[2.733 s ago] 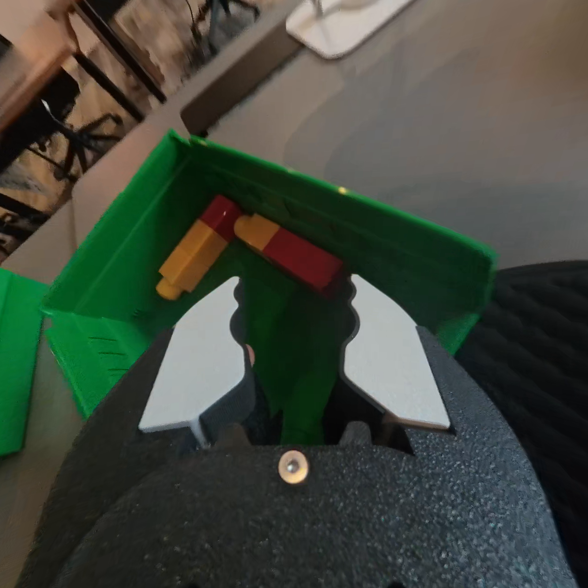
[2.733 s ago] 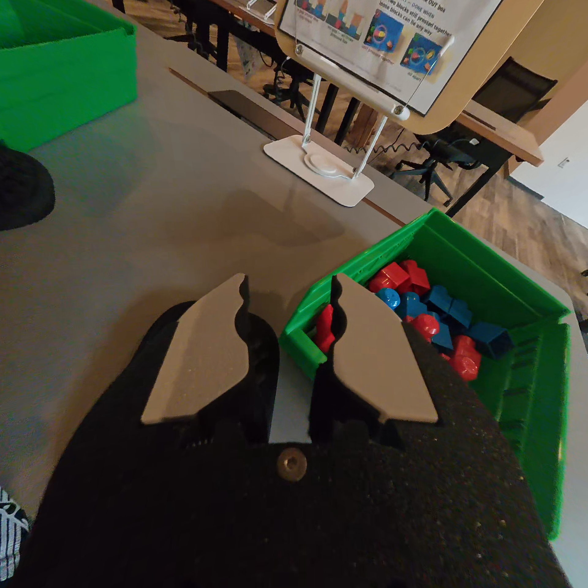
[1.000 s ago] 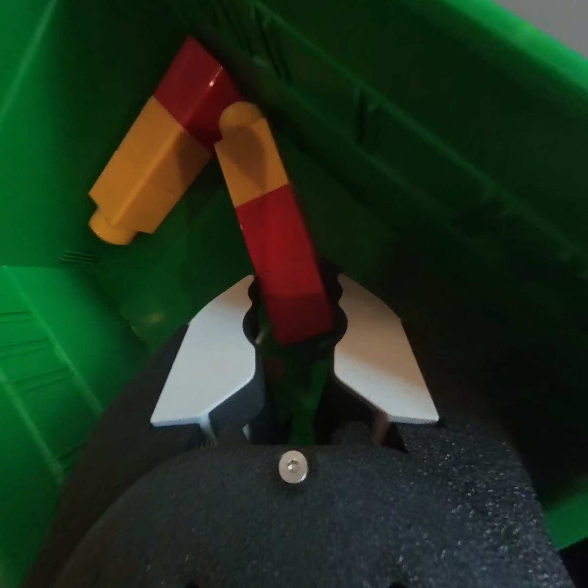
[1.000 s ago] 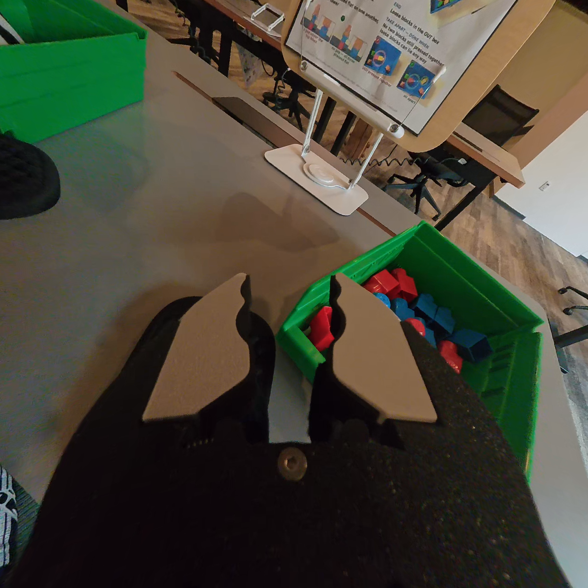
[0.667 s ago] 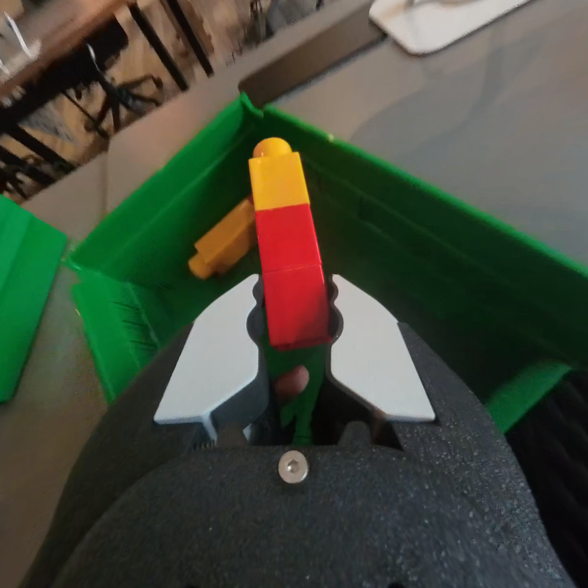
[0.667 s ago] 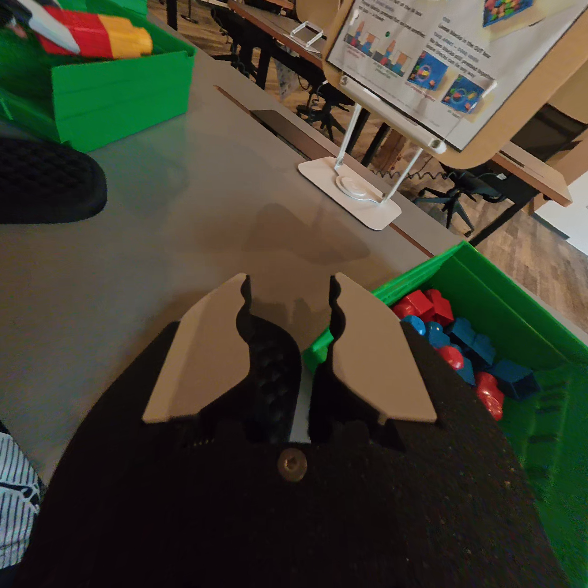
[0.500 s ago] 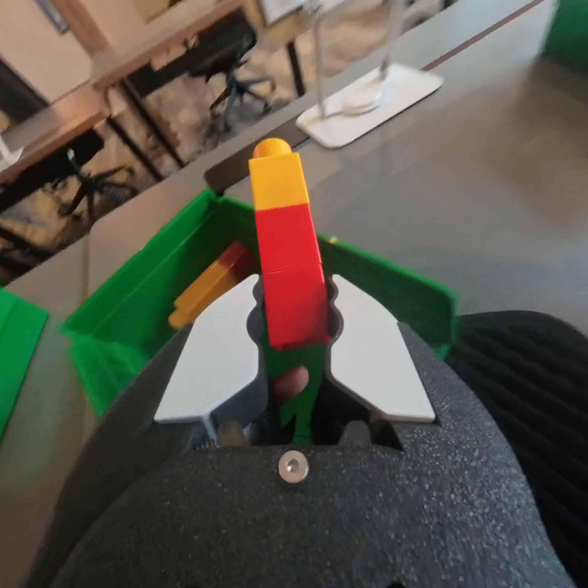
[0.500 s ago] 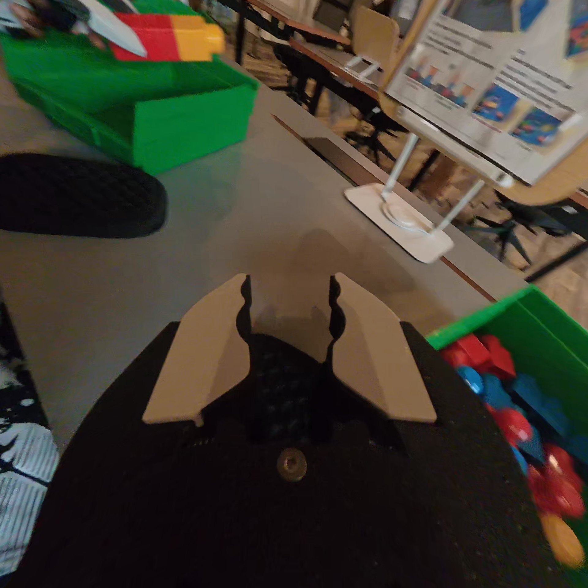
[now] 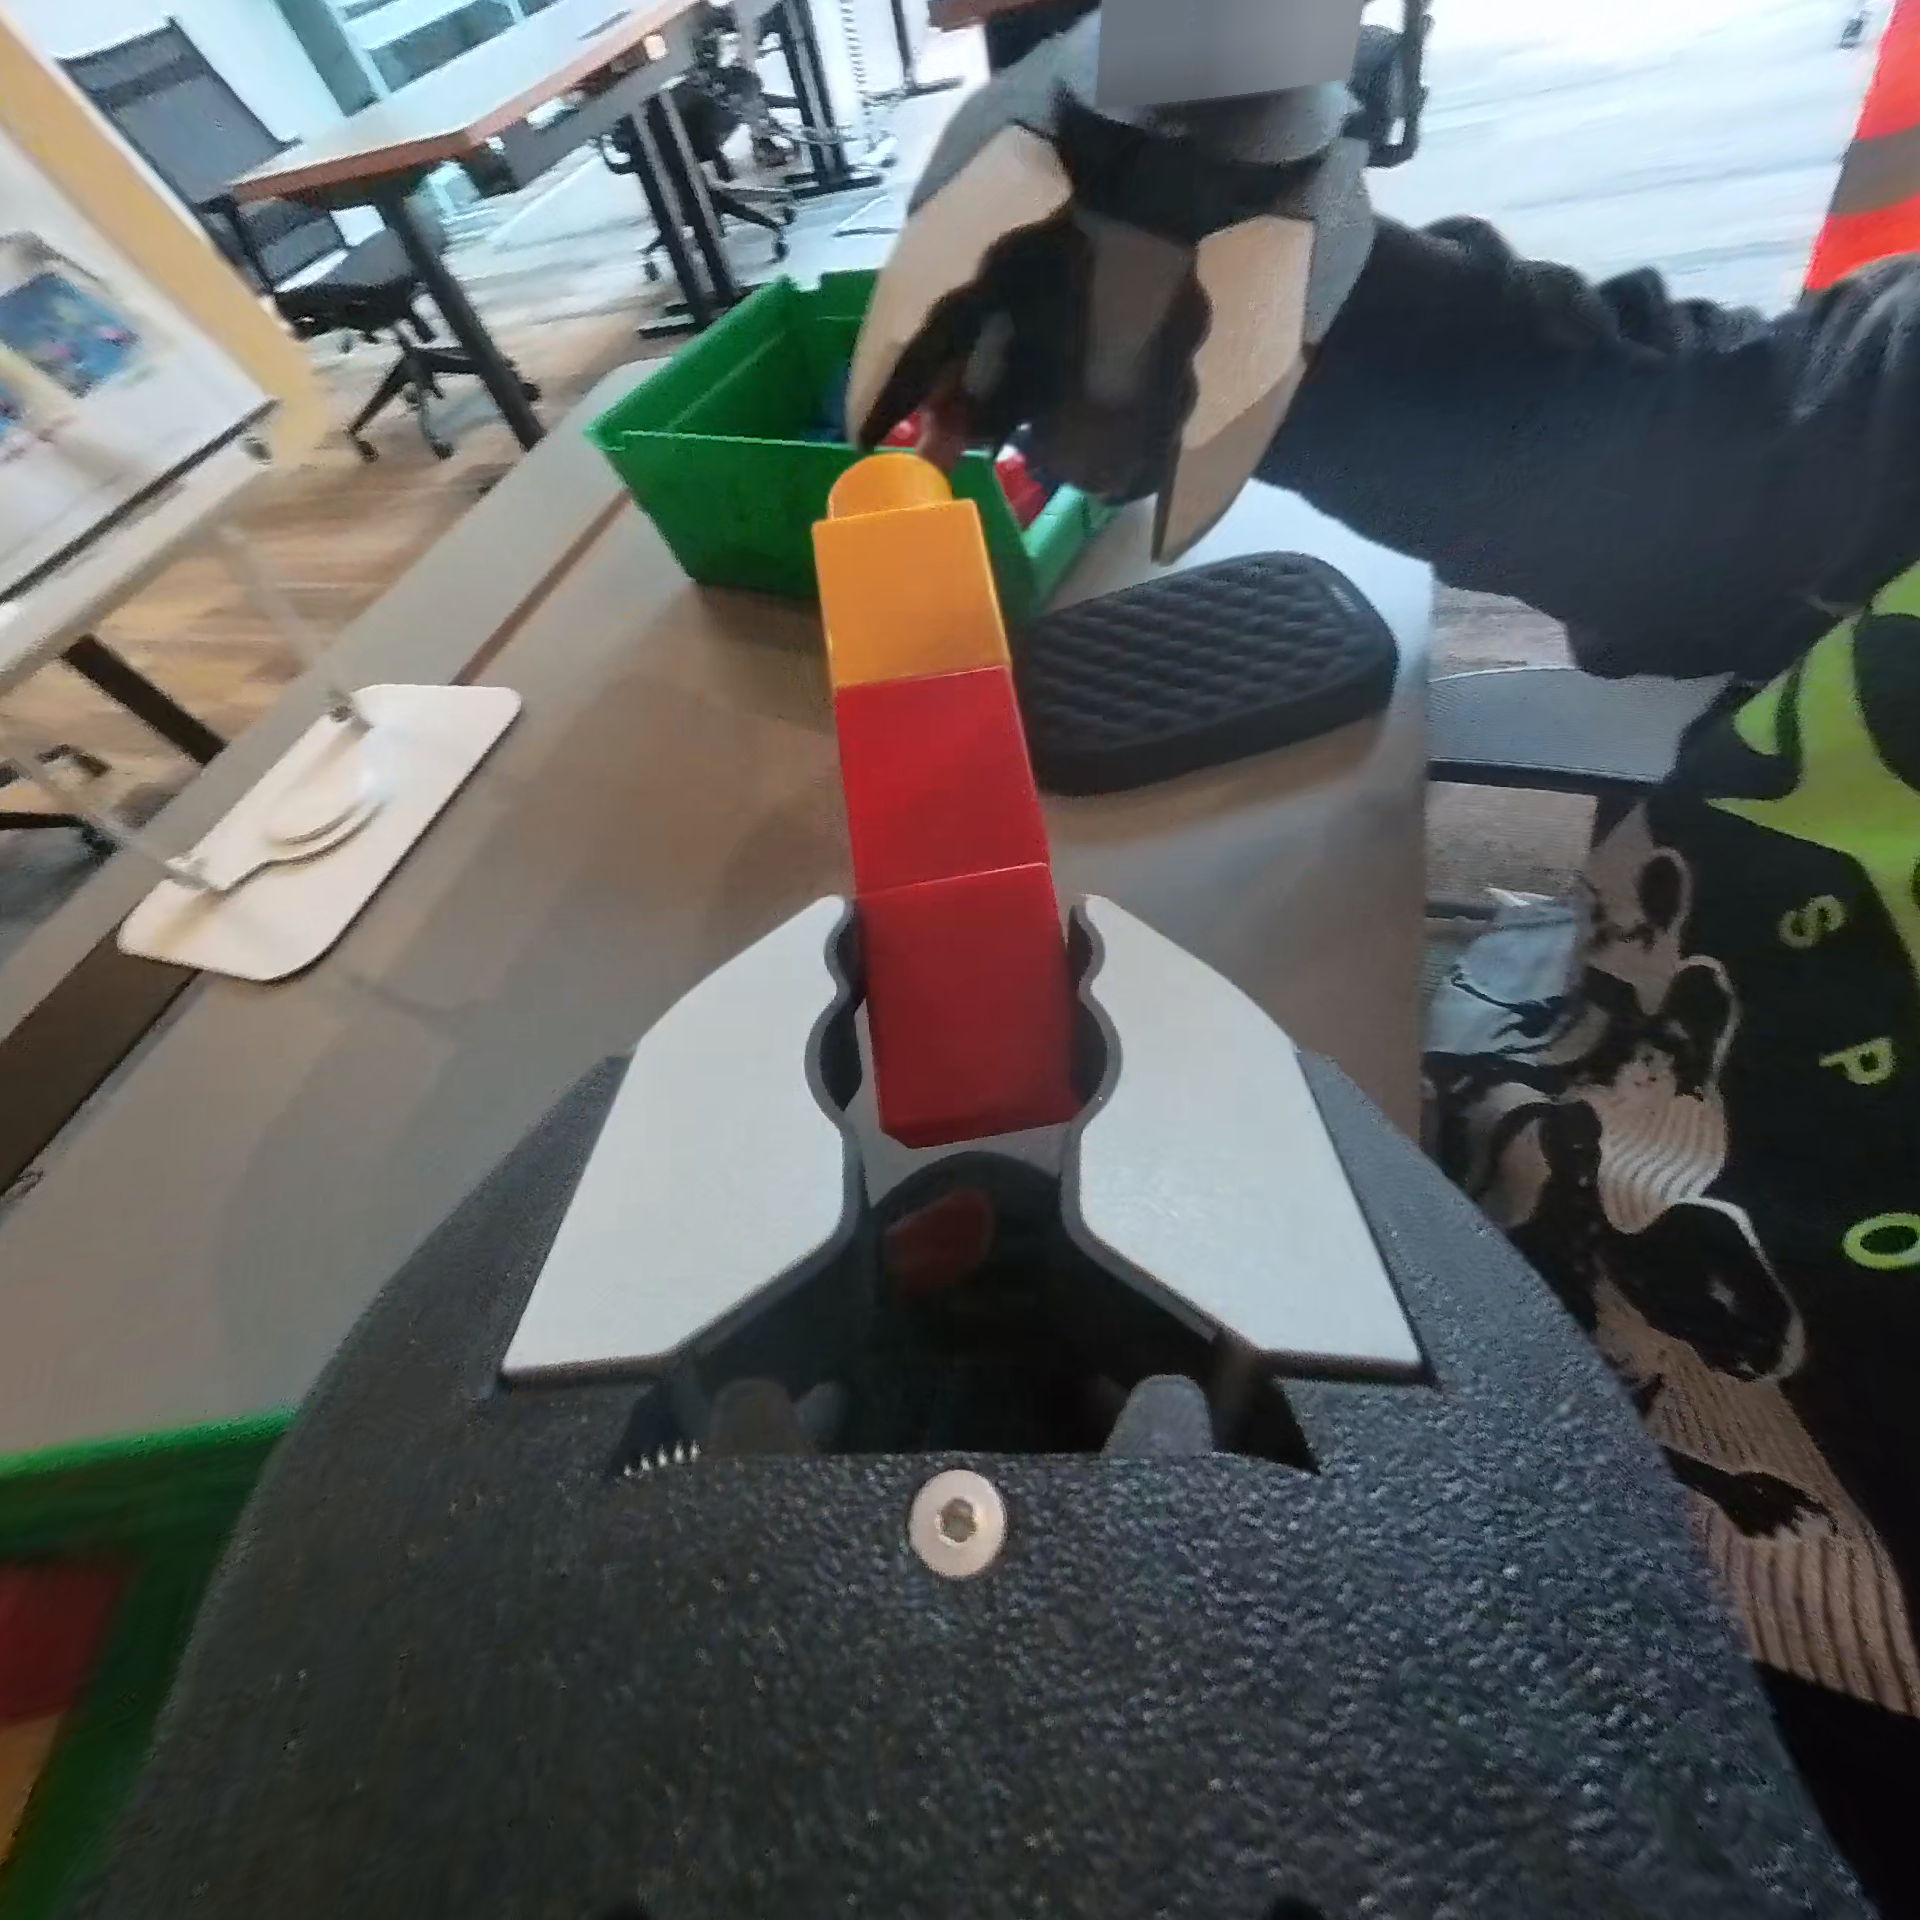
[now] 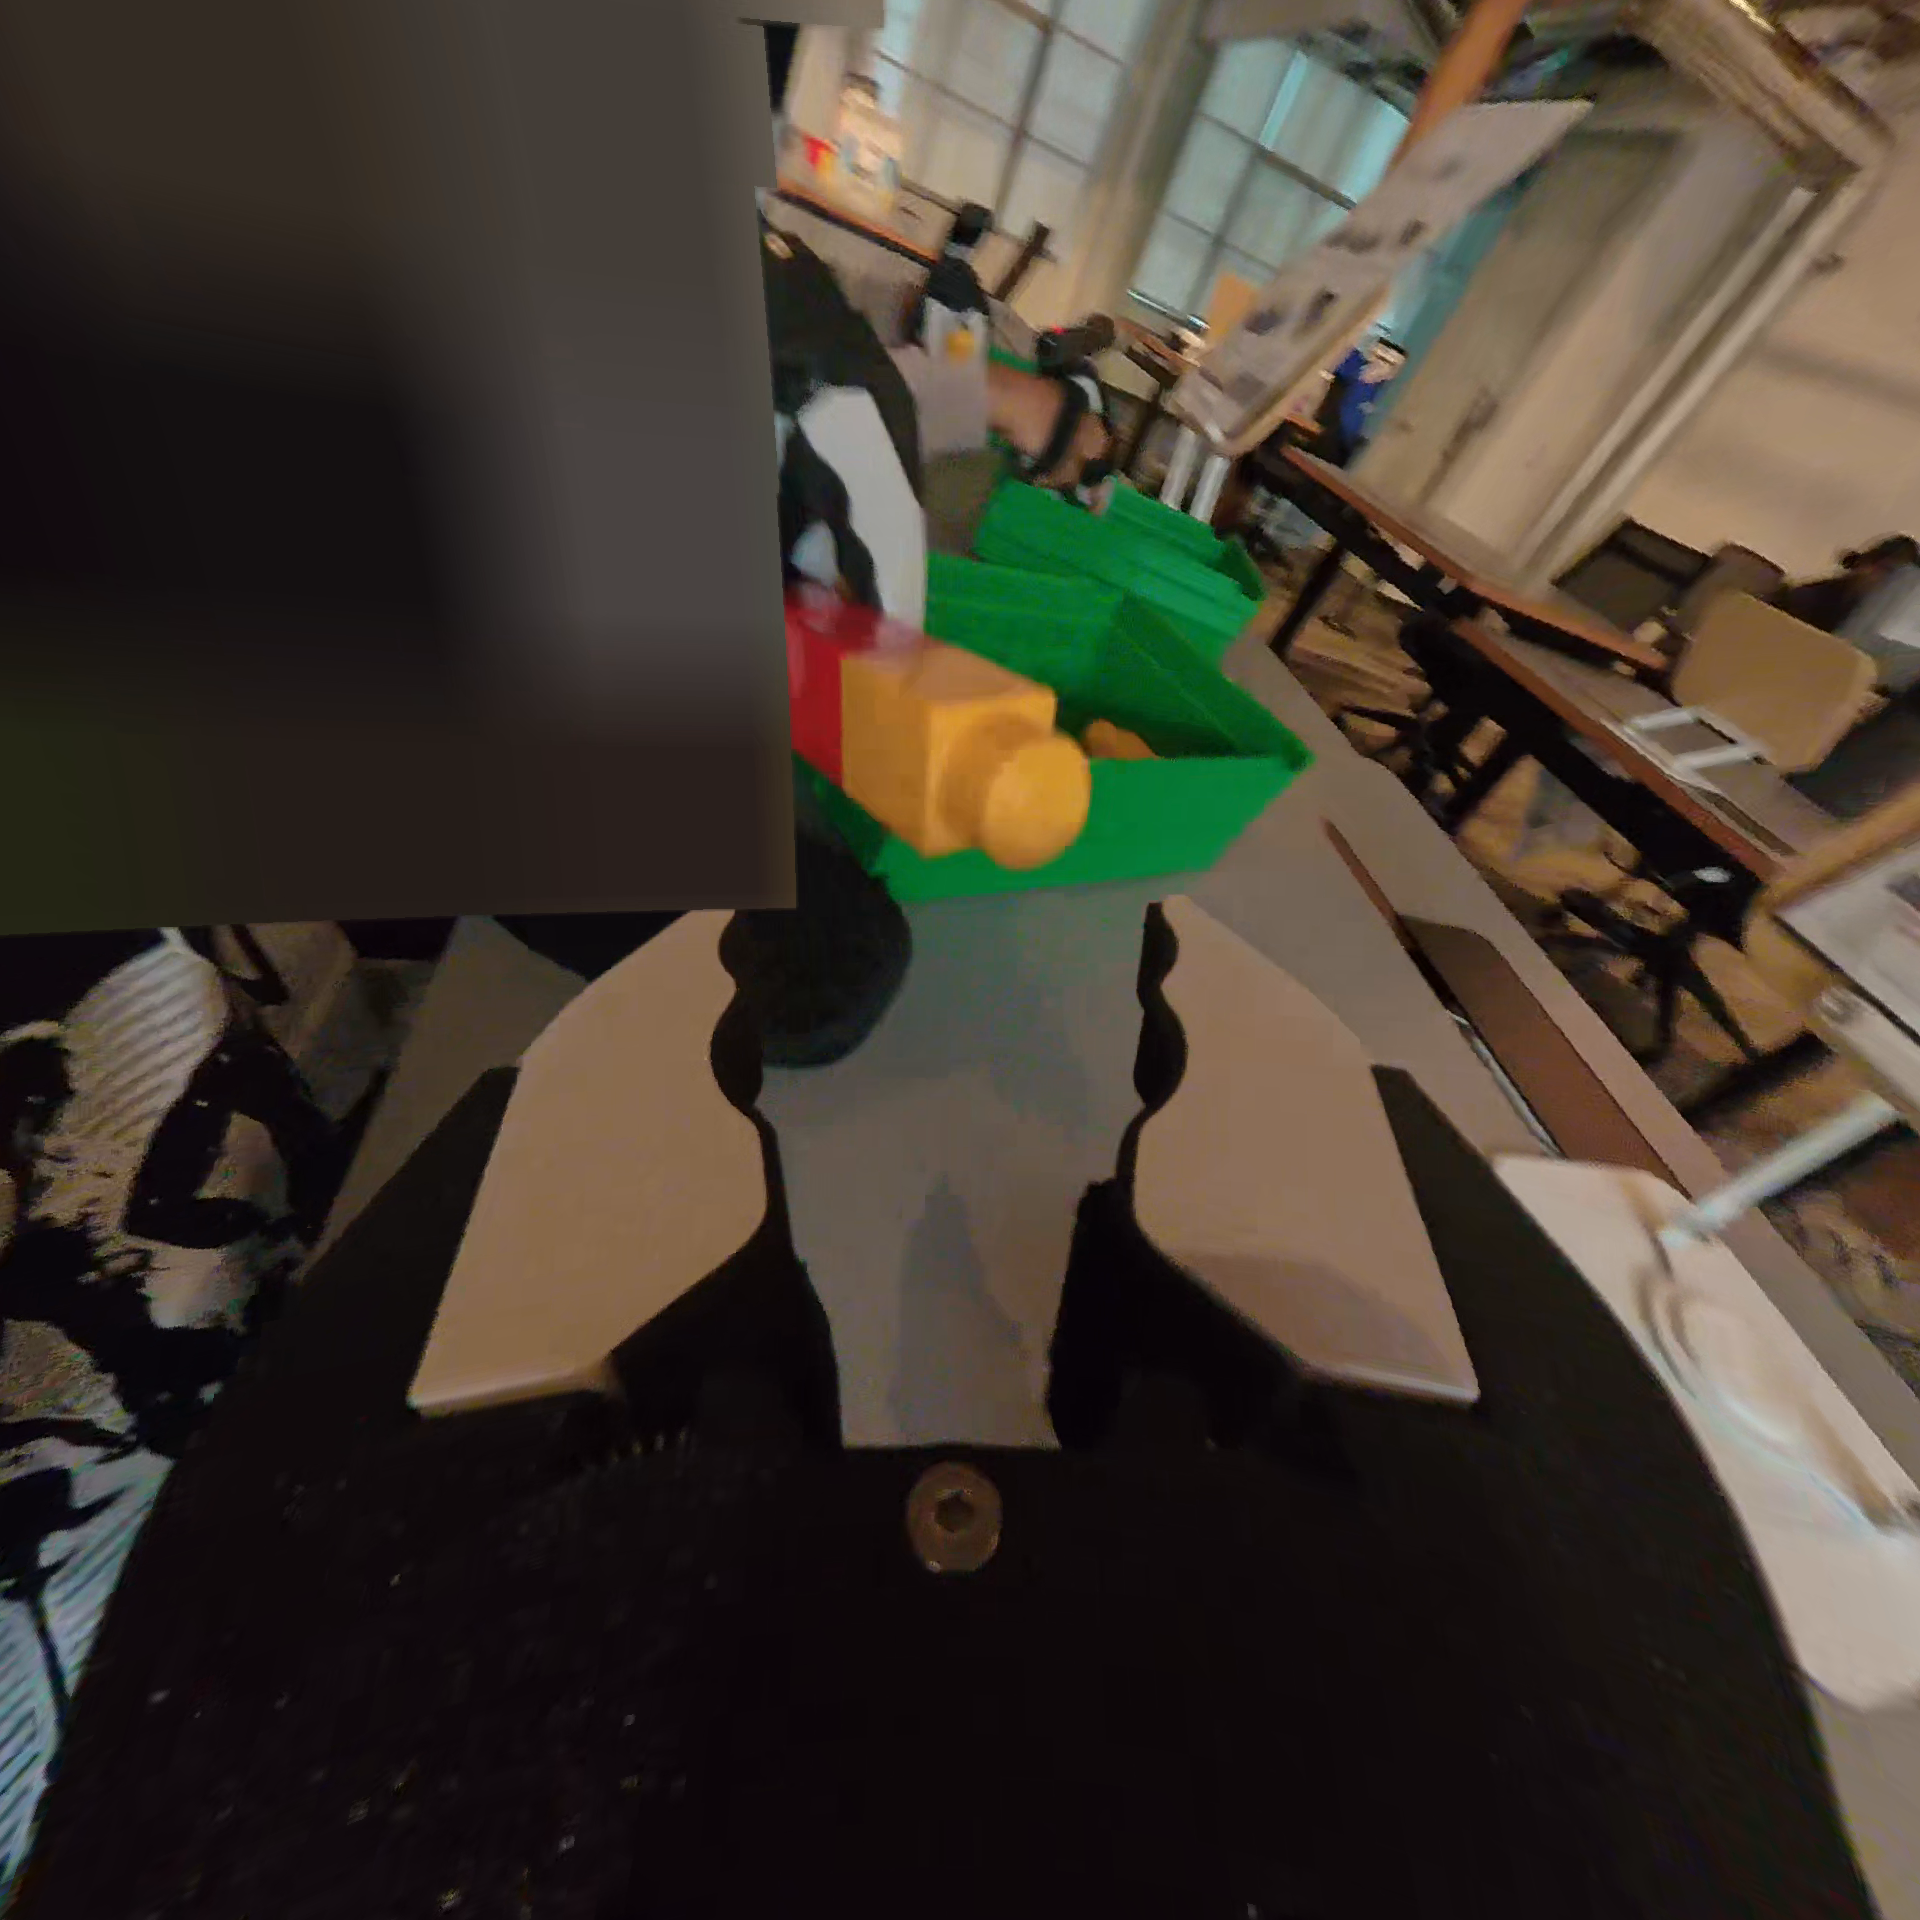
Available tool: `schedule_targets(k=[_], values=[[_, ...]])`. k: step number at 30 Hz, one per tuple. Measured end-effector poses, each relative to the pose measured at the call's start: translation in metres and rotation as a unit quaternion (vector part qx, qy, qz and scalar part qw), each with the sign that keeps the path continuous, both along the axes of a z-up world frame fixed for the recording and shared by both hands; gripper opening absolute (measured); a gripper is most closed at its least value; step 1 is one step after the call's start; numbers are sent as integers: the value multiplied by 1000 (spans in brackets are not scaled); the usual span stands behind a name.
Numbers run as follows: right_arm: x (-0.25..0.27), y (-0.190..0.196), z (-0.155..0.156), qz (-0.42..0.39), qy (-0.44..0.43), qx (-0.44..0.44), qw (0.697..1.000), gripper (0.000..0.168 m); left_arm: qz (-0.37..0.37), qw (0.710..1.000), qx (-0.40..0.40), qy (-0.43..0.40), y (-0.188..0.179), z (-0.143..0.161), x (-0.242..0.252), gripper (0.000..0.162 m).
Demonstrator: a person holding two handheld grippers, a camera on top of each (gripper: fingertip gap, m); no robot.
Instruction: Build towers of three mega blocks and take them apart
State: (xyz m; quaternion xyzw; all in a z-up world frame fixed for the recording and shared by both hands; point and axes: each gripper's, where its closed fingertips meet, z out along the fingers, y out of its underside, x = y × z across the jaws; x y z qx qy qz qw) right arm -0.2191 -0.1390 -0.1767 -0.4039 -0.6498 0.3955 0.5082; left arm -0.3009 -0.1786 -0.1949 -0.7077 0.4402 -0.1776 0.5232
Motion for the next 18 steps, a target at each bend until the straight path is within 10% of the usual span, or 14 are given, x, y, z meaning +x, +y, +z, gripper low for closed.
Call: schedule_targets(k=[13, 18], values=[[-25, -32, -28, 73, -44, 50, 995, 40, -100, 993, -49, 28, -16, -27, 25, 38], [-25, -23, -33, 21, -20, 79, 996, 39, -66, 993, -26, 95, -4, -32, 18, 65]])
